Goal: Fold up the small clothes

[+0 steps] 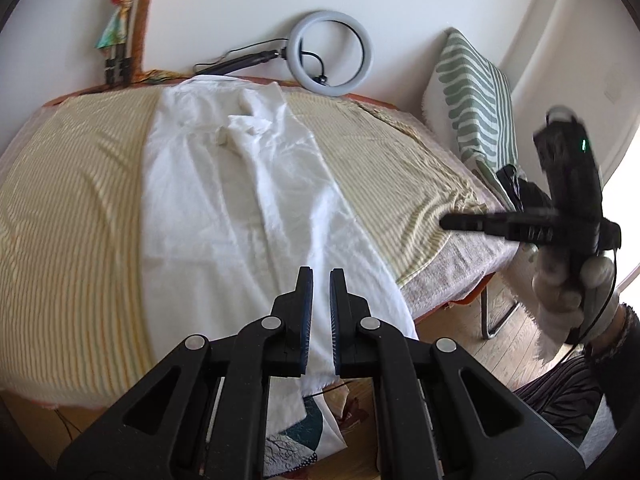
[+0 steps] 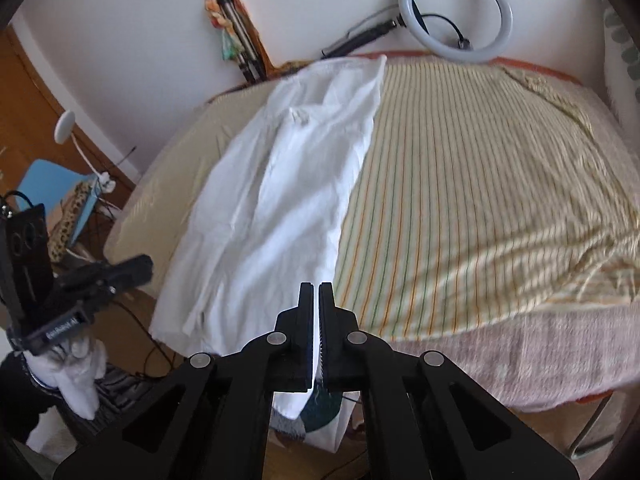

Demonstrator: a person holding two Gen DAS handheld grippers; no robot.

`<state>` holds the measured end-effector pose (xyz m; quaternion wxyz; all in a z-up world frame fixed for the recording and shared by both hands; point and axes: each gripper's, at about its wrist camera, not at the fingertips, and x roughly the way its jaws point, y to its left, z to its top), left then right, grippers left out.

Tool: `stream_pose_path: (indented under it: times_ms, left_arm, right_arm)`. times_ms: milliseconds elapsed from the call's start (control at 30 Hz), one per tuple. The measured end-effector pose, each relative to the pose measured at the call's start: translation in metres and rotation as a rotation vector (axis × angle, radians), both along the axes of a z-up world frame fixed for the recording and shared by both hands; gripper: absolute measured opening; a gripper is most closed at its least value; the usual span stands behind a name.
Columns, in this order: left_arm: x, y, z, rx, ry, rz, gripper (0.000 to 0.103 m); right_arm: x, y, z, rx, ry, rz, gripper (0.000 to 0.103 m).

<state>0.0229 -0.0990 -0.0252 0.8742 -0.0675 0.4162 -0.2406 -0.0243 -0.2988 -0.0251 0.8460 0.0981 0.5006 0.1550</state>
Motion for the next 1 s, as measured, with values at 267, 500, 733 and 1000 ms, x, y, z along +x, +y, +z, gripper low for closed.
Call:
stream_pose_path:
  times_ms: [267,500,733,1000]
  left_arm:
    - [0.04,-0.051,-0.016,0.066,-0.024,-0.128,0.005]
    - [0.058,-0.083,-0.053,0.127,0.009,-0.239,0.005]
    - [0.044,-0.096,-0.08,0.151,0.043,-0.305,0.005]
    - [0.007,-0.094,-0.067,0.132,0.062,-0.366,0.005]
  right_arm:
    - [0.079,0.017,0.011,-0.042,-0.069,0.084,0.001]
    - [0.148,0.025,-0.044,-0.03,-0.004,0.112,0.001]
    - [0.171,0.005,-0.096,-0.071,0.056,0.029,0.001]
    - [0.137,0.003,-0.061,-0.086,0.025,0.006,0.001]
